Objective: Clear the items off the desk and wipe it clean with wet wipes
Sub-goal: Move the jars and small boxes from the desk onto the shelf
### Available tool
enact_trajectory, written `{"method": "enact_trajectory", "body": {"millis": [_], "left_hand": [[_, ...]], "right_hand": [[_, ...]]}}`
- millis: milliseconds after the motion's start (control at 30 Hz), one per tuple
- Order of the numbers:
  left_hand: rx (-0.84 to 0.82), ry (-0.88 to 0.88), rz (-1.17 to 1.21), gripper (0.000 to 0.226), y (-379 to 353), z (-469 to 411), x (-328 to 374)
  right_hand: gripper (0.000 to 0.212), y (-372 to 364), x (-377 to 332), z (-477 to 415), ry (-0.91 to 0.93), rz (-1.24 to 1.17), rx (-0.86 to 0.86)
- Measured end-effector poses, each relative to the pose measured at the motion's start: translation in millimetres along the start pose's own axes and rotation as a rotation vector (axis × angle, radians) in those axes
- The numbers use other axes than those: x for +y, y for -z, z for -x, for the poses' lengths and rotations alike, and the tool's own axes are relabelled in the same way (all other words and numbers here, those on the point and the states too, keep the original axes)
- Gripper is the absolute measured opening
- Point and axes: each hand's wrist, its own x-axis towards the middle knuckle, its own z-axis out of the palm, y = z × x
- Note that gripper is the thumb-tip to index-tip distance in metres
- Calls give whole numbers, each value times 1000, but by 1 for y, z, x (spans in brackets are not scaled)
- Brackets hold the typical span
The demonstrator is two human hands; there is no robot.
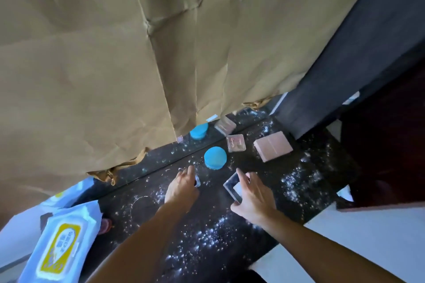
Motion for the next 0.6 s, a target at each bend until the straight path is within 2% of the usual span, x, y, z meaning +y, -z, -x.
{"method": "enact_trajectory", "body": {"millis": [100, 200, 400, 600], "left_hand": [[-31, -82, -12, 58, 4, 4, 25], [-50, -174, -70, 48, 6, 5, 61], [-44, -300, -98, 44, 3, 9, 166], [40, -418, -140, 33, -26, 11, 282]], "right_hand": [[90, 19, 20, 13, -84, 28, 38], [91, 35, 49, 28, -147, 14, 76], [95, 65, 130, 62, -296, -76, 114], [93, 102, 236, 110, -323, -119, 146]]}}
